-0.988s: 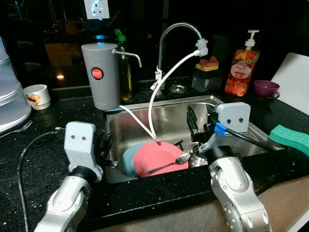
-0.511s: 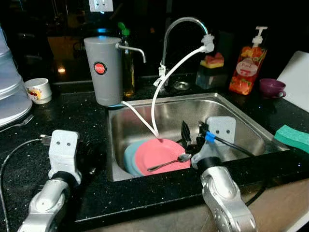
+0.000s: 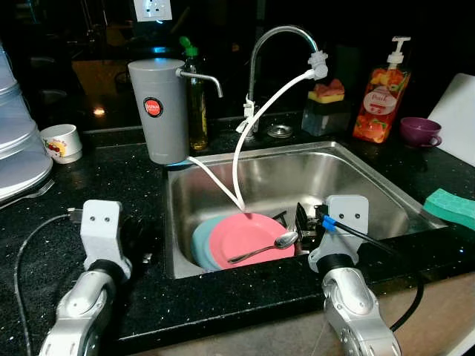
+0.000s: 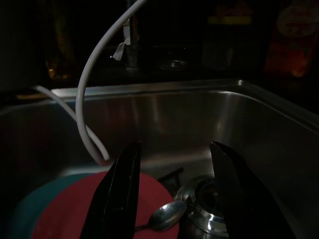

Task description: Kitchen organization

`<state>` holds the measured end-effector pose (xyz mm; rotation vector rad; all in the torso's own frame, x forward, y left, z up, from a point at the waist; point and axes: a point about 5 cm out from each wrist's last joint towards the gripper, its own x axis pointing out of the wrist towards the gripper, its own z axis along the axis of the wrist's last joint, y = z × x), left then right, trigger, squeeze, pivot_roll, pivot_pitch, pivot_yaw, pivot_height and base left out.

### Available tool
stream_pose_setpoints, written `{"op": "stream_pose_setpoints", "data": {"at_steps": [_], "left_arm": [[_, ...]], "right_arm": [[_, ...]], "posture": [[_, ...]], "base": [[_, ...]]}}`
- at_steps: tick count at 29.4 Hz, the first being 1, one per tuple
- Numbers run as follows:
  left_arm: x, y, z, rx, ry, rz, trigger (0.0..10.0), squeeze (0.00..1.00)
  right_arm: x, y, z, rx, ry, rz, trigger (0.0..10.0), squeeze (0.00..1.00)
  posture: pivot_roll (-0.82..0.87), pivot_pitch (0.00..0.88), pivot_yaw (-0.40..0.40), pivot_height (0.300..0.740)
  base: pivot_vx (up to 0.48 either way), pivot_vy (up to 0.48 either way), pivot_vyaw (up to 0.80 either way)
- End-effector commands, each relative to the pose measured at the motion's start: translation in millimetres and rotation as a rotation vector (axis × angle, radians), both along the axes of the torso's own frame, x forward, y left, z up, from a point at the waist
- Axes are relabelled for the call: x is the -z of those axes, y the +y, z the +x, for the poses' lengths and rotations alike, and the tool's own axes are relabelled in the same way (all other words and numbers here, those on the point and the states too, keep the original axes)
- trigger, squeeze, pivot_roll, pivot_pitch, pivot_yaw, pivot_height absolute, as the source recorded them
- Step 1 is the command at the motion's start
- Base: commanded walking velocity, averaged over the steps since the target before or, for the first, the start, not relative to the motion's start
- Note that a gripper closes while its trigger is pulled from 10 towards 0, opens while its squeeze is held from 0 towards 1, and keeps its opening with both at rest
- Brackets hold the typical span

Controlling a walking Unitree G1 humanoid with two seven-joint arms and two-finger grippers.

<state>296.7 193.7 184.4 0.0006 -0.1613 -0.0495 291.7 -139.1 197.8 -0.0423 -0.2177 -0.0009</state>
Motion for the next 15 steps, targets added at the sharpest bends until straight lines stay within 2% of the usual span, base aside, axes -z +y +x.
{"op": "stream_pose_setpoints", "data": {"at_steps": [1, 6, 10, 13, 15], "left_arm": [[14.6, -6.8, 2.5, 0.014, 0.060, -0.021, 10.0, 0.00], [9.8, -22.6, 0.4, 0.073, 0.024, -0.027, 10.0, 0.00], [10.3, -25.6, 0.8, 0.074, 0.014, -0.028, 10.0, 0.00], [10.9, -28.5, 2.9, 0.055, 0.012, -0.030, 10.0, 0.00], [11.1, -34.2, 5.4, 0.077, 0.001, -0.012, 10.0, 0.00]], "right_arm": [[1.2, 3.2, -3.9, -0.005, -0.006, -0.022, 10.0, 0.00], [1.8, 5.4, -5.5, 0.003, -0.011, 0.017, 10.0, 0.00], [2.1, 9.3, -5.2, -0.010, -0.010, 0.034, 10.0, 0.00], [-1.5, 13.5, -3.0, -0.046, -0.015, 0.022, 10.0, 0.00], [-7.0, 9.6, 2.4, -0.037, -0.039, -0.010, 10.0, 0.00]], "posture": [[0.02, 0.066, -0.005, 0.740], [0.02, 0.049, -0.026, 0.740], [0.01, 0.045, -0.044, 0.740], [0.01, 0.035, -0.040, 0.740], [-0.01, 0.035, -0.048, 0.740]], "base": [[0.000, 0.000, 0.00], [0.000, 0.000, 0.00], [0.000, 0.000, 0.00], [0.000, 0.000, 0.00], [0.000, 0.000, 0.00]]}}
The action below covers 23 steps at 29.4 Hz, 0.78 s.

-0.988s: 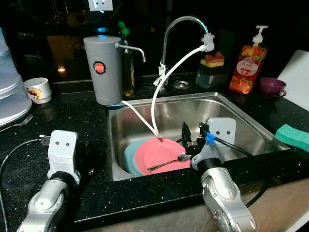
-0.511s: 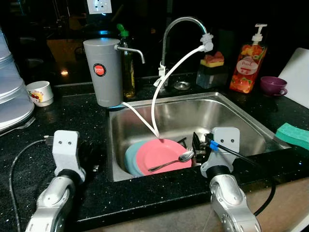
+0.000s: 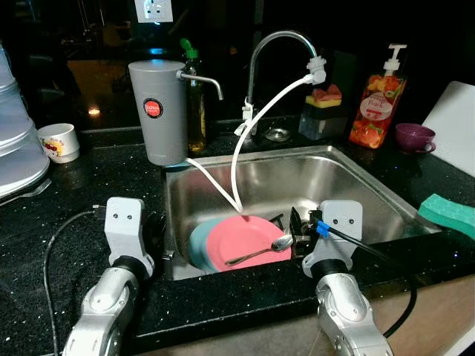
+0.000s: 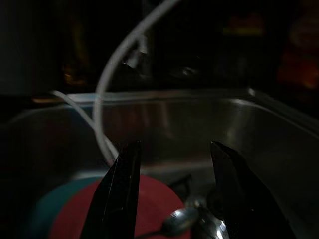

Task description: Kitchen organization

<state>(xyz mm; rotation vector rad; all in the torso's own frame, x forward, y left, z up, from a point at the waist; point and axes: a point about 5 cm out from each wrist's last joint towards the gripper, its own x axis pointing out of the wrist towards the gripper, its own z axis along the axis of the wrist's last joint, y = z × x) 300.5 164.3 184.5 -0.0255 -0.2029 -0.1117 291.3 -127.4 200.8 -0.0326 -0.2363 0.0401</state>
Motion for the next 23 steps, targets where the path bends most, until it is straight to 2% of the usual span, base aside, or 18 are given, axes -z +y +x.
{"op": "stream_pose_setpoints", "data": {"at_steps": [1, 3, 6, 16, 20, 23], "left_arm": [[11.2, -4.8, 1.6, 0.013, 0.042, 0.011, 10.0, 0.00], [11.3, -4.0, 3.6, 0.004, 0.041, 0.004, 10.0, 0.00], [10.2, -1.1, 4.3, -0.015, 0.040, -0.015, 10.0, 0.00], [6.8, -7.4, 6.5, -0.012, 0.022, -0.006, 10.0, 0.00], [-1.2, -1.4, 10.5, -0.024, -0.006, -0.007, 10.0, 0.00], [-7.6, 2.6, 15.5, -0.044, -0.031, -0.018, 10.0, 0.00]], "right_arm": [[-3.9, -2.1, 2.8, 0.006, -0.021, -0.015, 10.0, 0.00], [-7.7, -9.4, 5.4, 0.042, -0.029, 0.012, 10.0, 0.00], [-8.7, -10.9, 4.5, 0.041, -0.029, 0.038, 10.0, 0.00], [-10.6, -6.4, 6.0, 0.021, -0.034, 0.054, 10.0, 0.00], [-9.3, -3.8, 7.5, 0.039, -0.029, 0.083, 10.0, 0.00], [-12.6, 6.6, 6.3, -0.020, -0.036, 0.080, 10.0, 0.00]], "posture": [[-0.01, 0.035, -0.048, 0.740], [-0.01, 0.027, -0.051, 0.740], [-0.01, 0.018, -0.054, 0.740], [0.00, 0.009, -0.047, 0.740], [0.00, 0.000, -0.057, 0.740], [0.00, 0.000, -0.054, 0.740]], "base": [[0.000, 0.000, 0.00], [0.000, 0.000, 0.00], [0.000, 0.000, 0.00], [0.000, 0.000, 0.00], [0.000, 0.000, 0.00], [0.000, 0.000, 0.00]]}}
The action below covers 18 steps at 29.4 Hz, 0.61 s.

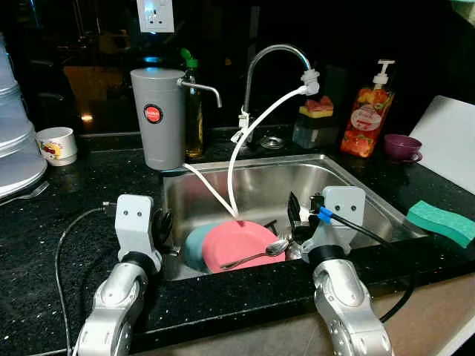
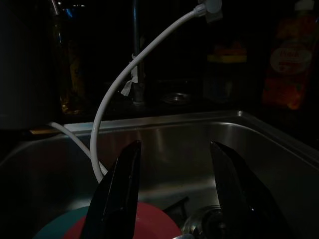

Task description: Kitchen organization

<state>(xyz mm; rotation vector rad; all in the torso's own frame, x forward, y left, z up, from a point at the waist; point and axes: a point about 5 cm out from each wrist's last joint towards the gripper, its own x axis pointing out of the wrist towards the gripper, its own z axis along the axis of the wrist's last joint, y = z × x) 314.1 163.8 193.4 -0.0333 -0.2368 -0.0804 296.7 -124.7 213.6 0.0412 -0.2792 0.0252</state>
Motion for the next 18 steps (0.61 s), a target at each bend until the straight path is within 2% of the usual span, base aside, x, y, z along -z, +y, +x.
{"op": "stream_pose_setpoints", "data": {"at_steps": [1, 4, 6, 9, 14, 18], "left_arm": [[1.3, 3.1, 1.9, -0.013, 0.002, -0.005, 10.0, 0.00], [-4.9, 0.2, 3.6, 0.001, -0.011, -0.008, 10.0, 0.00], [-7.7, -4.9, 3.5, 0.030, -0.022, 0.007, 10.0, 0.00], [-7.3, -6.0, 3.4, 0.018, -0.024, -0.007, 10.0, 0.00], [-7.5, -8.9, 0.9, 0.018, -0.027, -0.026, 10.0, 0.00], [-5.8, -12.4, 0.1, 0.026, -0.022, -0.029, 10.0, 0.00]], "right_arm": [[0.1, 3.9, 0.9, -0.025, 0.004, 0.004, 10.0, 0.00], [-3.6, 3.8, 1.4, -0.030, -0.009, -0.006, 10.0, 0.00], [-4.3, -3.0, 2.8, 0.007, -0.012, -0.005, 10.0, 0.00], [-3.7, -11.1, 2.4, 0.046, 0.000, 0.050, 10.0, 0.00], [-4.9, -8.7, 1.6, 0.022, 0.000, 0.041, 10.0, 0.00], [-7.1, -11.0, 1.6, 0.008, 0.012, 0.130, 10.0, 0.00]], "posture": [[0.00, 0.000, -0.054, 0.740], [0.01, 0.011, -0.037, 0.740], [0.01, 0.011, -0.037, 0.740], [0.02, 0.007, -0.049, 0.740], [0.01, 0.003, -0.058, 0.740], [0.00, 0.017, -0.056, 0.740]], "base": [[0.000, 0.000, 0.00], [0.000, 0.000, 0.00], [0.000, 0.000, 0.00], [0.000, 0.000, 0.00], [0.000, 0.000, 0.00], [0.000, 0.000, 0.00]]}}
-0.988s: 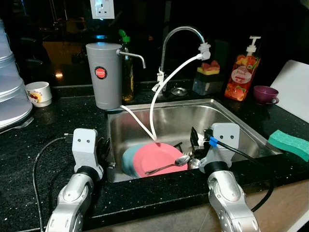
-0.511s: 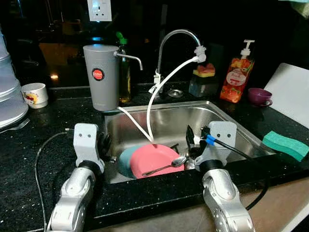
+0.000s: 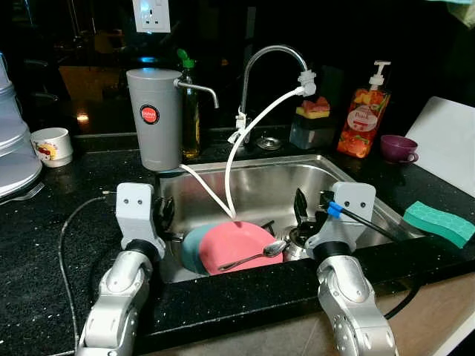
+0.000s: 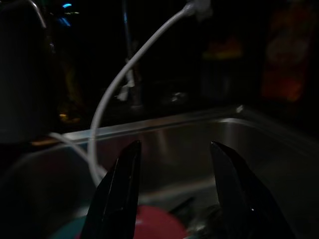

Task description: Kitchen organization

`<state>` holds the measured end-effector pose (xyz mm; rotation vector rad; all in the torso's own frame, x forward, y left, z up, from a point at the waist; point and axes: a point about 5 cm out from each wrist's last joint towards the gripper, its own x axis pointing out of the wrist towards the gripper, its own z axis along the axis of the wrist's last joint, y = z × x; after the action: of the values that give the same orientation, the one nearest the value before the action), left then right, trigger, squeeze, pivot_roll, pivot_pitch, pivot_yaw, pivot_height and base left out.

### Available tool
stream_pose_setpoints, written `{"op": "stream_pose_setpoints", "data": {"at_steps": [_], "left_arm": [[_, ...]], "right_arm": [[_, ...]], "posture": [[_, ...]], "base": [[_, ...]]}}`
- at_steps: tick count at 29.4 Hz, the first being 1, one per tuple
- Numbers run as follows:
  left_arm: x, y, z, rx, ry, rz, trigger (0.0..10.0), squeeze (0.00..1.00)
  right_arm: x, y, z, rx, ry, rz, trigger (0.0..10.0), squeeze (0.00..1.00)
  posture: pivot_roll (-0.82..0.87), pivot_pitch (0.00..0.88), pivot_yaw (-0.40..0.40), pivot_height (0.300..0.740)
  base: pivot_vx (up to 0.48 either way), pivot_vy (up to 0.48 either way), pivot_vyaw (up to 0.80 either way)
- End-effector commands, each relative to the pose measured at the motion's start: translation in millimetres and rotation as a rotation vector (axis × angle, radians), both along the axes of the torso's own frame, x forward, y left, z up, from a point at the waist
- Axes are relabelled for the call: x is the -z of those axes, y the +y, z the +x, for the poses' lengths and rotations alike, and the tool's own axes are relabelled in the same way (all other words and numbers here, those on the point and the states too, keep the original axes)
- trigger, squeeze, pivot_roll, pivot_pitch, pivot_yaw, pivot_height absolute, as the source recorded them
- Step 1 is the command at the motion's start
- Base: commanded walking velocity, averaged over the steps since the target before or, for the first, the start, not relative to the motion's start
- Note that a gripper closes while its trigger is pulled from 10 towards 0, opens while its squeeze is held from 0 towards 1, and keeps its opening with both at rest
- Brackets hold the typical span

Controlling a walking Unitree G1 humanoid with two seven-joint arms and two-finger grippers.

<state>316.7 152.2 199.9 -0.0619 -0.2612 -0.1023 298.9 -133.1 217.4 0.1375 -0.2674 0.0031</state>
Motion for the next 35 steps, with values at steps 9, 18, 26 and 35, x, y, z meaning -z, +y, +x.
{"op": "stream_pose_setpoints", "data": {"at_steps": [9, 18, 26, 35], "left_arm": [[-3.9, 1.6, 0.5, -0.003, -0.013, 0.000, 10.0, 0.00], [-7.1, -2.8, 1.3, 0.003, -0.027, -0.006, 10.0, 0.00], [-7.6, -2.4, 0.6, -0.002, -0.021, -0.017, 10.0, 0.00], [-9.4, -1.6, 3.0, -0.019, -0.019, -0.017, 10.0, 0.00]], "right_arm": [[-0.6, -11.7, 1.1, 0.020, 0.036, 0.182, 10.0, 0.00], [-2.3, -16.9, 2.1, 0.023, 0.046, 0.197, 10.0, 0.00], [-1.1, -23.9, 2.5, 0.064, 0.061, 0.206, 10.0, 0.00], [0.0, -26.6, 2.5, 0.079, 0.069, 0.197, 10.0, 0.00]], "posture": [[-0.01, 0.000, -0.058, 0.740], [-0.03, 0.000, -0.072, 0.740], [-0.04, 0.000, -0.065, 0.740], [-0.04, 0.000, -0.061, 0.740]], "base": [[0.000, 0.000, 0.00], [0.000, 0.000, 0.00], [0.000, 0.000, 0.00], [0.000, 0.000, 0.00]]}}
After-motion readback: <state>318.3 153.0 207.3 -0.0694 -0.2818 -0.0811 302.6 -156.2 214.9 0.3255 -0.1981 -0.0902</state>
